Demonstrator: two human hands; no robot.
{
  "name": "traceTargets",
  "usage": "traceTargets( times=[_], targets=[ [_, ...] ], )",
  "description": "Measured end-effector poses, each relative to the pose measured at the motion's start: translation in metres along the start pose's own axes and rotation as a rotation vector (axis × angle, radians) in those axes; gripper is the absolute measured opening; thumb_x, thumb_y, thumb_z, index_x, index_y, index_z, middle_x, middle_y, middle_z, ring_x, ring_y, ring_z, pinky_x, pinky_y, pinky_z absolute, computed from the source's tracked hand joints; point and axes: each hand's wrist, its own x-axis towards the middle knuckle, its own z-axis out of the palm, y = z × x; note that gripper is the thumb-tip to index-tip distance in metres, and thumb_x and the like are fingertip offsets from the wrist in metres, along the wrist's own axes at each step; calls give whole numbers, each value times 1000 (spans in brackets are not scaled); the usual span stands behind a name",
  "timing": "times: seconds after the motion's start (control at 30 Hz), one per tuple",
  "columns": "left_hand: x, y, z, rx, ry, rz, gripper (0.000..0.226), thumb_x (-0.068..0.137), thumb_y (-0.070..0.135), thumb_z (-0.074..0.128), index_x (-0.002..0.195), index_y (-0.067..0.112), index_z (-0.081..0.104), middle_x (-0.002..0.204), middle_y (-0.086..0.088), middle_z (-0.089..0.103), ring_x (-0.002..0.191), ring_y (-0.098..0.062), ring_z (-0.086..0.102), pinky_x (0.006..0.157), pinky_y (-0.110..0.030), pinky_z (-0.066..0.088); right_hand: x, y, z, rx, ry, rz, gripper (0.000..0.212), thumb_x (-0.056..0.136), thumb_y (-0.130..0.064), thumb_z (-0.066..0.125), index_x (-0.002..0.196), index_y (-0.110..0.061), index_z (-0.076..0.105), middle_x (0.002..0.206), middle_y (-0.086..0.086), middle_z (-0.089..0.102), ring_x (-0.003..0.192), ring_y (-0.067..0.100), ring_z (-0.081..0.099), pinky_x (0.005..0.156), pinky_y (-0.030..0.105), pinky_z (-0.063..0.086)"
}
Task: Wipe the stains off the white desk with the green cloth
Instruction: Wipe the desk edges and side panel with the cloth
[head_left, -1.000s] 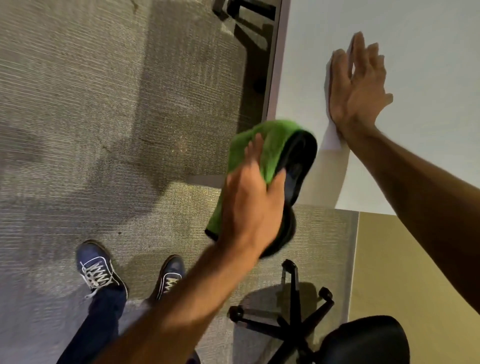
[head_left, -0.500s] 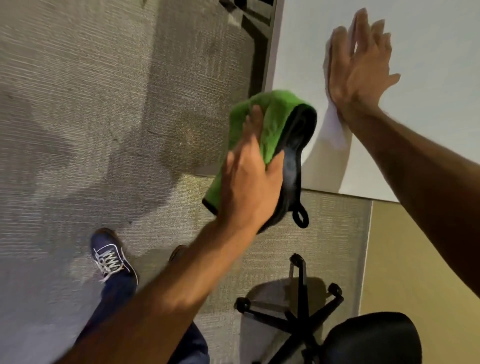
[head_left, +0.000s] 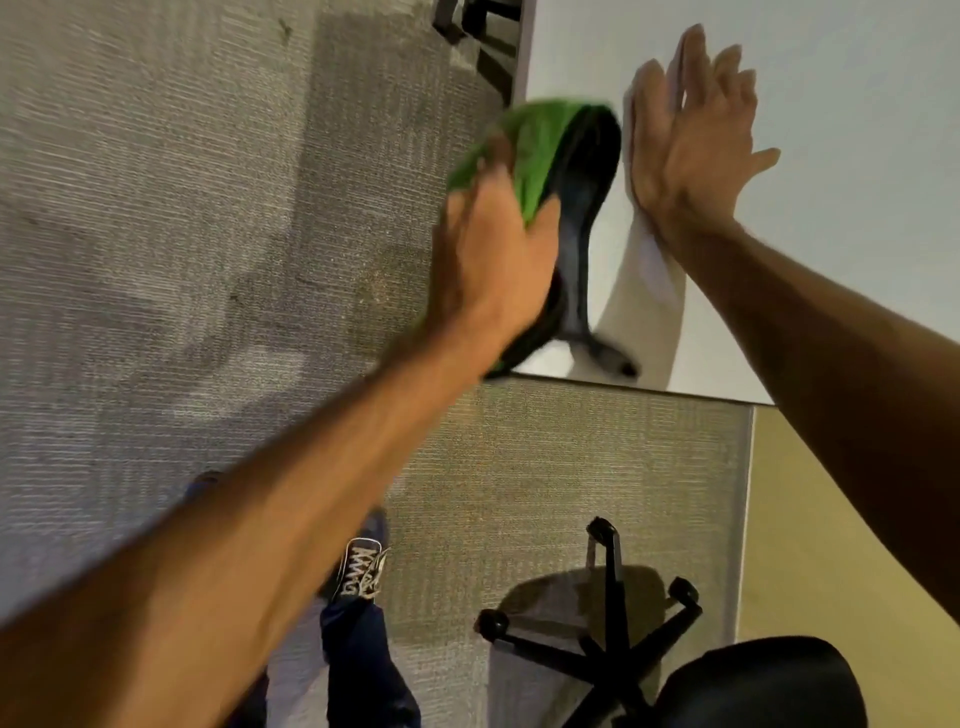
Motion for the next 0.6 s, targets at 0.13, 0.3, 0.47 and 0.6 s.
traceTargets(
  times=[0.13,0.3,0.47,0.6],
  targets=[
    [56,17,4,30,50,115,39,100,31,53,131,8,54,101,0,51,78,-10,47,64,4,32,2,3,3,6,-12,5,67,103,-62,27,162,-31,32,169,1,30,160,24,22,123,72,7],
    [36,2,9,73,39,93,46,99,34,52,139,11,50,110,-3,57,90,-11,46,54,-10,34,1,7,5,51,-32,12,62,106,-58,32,160,-27,31,166,0,32,158,19,23,125,63,4],
    [-35,-19,0,56,-41,-17,47,97,32,54,139,13,50,112,-10,62,85,-9,41,55,-10,38,-1,16,11,269,-112,94,51,113,-35,35,153,-4,26,161,12,30,156,21,23,130,45,0],
    [-77,-25,-1,46,-87,-78,53,97,31,54,147,19,42,124,-9,62,97,-11,41,54,-11,30,-9,9,8,447,-26,160,45,115,-18,32,152,6,22,160,22,32,156,31,26,113,12,14]
  ],
)
